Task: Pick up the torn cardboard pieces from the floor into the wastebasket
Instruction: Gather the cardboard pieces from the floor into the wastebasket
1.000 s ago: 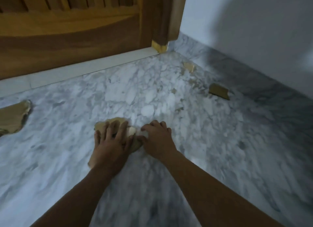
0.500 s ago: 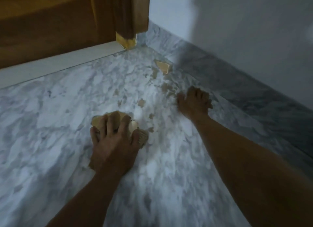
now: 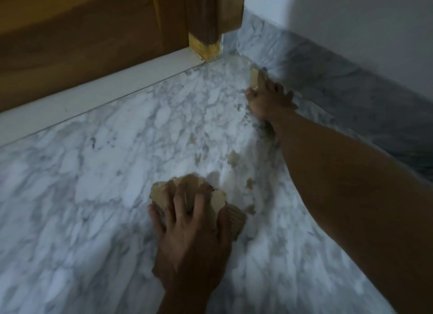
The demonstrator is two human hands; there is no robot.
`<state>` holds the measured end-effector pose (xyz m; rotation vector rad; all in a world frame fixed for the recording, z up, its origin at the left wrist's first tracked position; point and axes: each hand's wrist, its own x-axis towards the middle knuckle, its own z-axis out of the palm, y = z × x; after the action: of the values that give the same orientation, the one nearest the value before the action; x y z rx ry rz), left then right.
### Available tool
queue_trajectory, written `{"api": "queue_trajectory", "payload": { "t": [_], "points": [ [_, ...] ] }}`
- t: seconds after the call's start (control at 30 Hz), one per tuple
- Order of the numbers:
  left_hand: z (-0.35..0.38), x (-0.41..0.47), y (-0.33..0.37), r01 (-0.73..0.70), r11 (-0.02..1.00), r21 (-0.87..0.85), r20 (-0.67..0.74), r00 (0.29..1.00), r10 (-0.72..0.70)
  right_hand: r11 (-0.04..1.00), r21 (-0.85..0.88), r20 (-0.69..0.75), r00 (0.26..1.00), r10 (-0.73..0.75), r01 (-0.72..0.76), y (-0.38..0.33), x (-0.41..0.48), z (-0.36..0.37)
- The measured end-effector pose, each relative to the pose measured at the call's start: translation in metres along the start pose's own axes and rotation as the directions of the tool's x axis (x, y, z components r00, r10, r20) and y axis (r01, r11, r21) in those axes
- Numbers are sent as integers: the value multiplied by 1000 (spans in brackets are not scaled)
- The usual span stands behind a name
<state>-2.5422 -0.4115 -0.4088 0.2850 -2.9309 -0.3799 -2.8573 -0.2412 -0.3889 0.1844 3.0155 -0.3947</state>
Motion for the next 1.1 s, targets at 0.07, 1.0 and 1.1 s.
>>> {"api": "queue_trajectory", "payload": {
  "t": [0.07,1.0,1.1],
  "points": [
    [-2,0,0,19,1000,-10,5,1000,-19,999,-42,6,1000,-18,18,0,-7,-1],
    [-73,-94,-98,269,576,-772,-112,834,-540,839,-13,-30,838,-544,544,-77,-379,72],
    [-57,-124,-118,75,905,-418,-225,957,-183,832,-32,-92,828,-554,553,-81,-394,74]
  ]
}}
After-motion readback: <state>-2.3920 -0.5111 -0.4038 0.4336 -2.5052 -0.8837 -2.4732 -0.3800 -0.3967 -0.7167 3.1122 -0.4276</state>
